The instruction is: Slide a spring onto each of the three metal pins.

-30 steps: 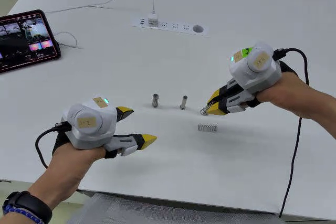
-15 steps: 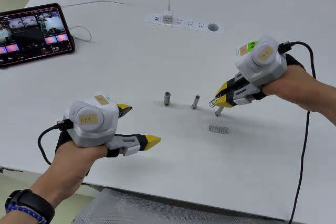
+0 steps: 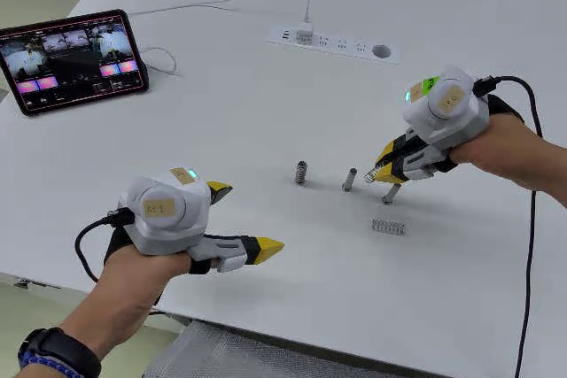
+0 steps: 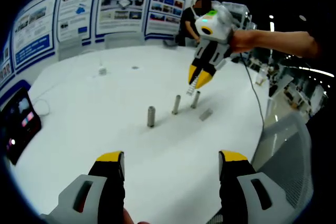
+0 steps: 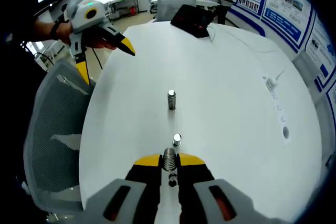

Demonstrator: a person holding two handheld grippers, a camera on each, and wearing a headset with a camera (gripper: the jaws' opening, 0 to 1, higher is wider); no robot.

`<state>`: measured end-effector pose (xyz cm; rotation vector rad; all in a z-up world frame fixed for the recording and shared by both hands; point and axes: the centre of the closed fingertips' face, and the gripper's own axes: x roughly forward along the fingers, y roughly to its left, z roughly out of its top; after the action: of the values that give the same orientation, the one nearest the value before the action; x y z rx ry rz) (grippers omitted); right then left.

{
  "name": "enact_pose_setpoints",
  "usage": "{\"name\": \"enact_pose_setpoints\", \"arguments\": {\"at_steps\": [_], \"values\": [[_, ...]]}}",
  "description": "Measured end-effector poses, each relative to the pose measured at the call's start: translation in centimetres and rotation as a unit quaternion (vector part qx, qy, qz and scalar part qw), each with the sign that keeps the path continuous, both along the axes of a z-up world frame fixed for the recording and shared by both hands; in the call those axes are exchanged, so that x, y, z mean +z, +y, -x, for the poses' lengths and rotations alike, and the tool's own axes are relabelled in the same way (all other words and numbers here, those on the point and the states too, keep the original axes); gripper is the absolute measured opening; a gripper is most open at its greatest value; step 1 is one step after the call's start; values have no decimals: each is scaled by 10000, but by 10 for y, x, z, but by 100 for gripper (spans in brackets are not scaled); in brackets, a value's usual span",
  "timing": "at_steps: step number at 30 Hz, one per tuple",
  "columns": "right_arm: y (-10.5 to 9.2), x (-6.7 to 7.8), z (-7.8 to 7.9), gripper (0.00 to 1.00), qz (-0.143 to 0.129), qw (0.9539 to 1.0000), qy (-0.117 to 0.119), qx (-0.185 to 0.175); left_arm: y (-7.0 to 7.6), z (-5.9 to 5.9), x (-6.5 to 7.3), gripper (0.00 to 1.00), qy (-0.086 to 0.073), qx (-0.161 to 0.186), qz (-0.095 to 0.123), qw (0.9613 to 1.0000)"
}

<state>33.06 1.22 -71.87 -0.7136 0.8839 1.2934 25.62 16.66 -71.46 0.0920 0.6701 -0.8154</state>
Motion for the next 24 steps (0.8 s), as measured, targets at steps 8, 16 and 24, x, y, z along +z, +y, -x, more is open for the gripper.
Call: {"name": "enact_pose_setpoints", "arguments": {"at_steps": [8,16,24], "values": [[6,-2,-8,12,4,10000,-13,26,5,4,-3,75,50,47,0,10000],[13,-1,-13,12,7,10000,-33,78,7,7,-7,75,113,72,35,9999],[20,-4,-14,12,60,9998,-10,180,7,8,-9,74,143,70,61,9999]]}}
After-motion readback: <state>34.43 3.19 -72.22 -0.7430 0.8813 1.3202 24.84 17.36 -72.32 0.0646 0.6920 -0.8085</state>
